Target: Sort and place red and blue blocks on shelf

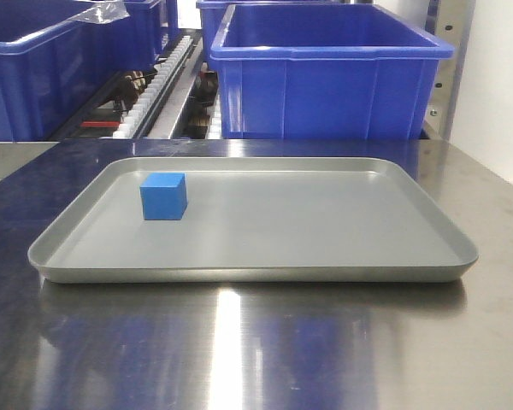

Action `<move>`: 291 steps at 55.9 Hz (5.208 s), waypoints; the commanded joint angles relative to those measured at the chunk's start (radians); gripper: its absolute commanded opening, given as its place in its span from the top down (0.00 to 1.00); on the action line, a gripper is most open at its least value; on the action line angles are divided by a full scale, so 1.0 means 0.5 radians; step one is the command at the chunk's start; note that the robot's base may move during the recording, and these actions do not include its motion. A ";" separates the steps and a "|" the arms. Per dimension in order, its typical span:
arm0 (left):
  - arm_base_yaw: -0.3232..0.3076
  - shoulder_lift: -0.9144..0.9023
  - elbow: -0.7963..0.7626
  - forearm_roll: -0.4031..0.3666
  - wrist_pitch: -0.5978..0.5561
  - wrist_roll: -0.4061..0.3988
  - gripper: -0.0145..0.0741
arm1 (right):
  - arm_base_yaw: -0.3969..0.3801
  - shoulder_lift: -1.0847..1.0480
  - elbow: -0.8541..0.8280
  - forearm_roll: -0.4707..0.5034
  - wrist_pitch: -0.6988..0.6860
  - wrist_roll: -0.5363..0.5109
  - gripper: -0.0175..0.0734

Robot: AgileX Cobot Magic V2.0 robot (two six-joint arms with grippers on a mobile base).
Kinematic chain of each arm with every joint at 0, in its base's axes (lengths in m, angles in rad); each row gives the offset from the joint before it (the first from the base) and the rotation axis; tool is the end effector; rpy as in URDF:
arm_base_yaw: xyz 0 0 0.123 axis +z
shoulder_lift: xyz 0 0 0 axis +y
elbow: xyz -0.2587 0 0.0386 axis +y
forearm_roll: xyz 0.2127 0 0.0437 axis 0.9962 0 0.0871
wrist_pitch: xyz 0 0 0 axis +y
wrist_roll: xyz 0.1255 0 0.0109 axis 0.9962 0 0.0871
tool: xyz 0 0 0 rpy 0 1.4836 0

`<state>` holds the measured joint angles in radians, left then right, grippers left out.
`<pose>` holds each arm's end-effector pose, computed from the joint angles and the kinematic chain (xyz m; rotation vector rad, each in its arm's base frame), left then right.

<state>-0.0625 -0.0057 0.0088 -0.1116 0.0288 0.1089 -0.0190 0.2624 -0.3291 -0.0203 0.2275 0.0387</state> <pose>0.0795 -0.0054 0.2101 0.0479 1.5148 -0.0546 0.0951 -0.0024 0.2758 0.0347 1.6440 -0.0038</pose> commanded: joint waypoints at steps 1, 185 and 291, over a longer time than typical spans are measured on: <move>0.004 -0.040 0.057 -0.003 -0.180 -0.016 0.75 | -0.005 0.018 -0.058 -0.025 -0.174 0.001 0.40; -1.131 3.801 -3.141 0.579 1.785 -1.561 0.20 | -0.005 0.018 -0.058 -0.025 -0.168 0.001 0.40; -0.263 1.801 -1.200 -0.097 -0.331 -0.098 0.50 | -0.005 0.018 -0.058 -0.025 -0.168 0.001 0.40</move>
<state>-0.2327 1.0176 -0.6431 -0.1467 0.0561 0.0511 -0.0190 0.2624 -0.3291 -0.0220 0.2275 0.0387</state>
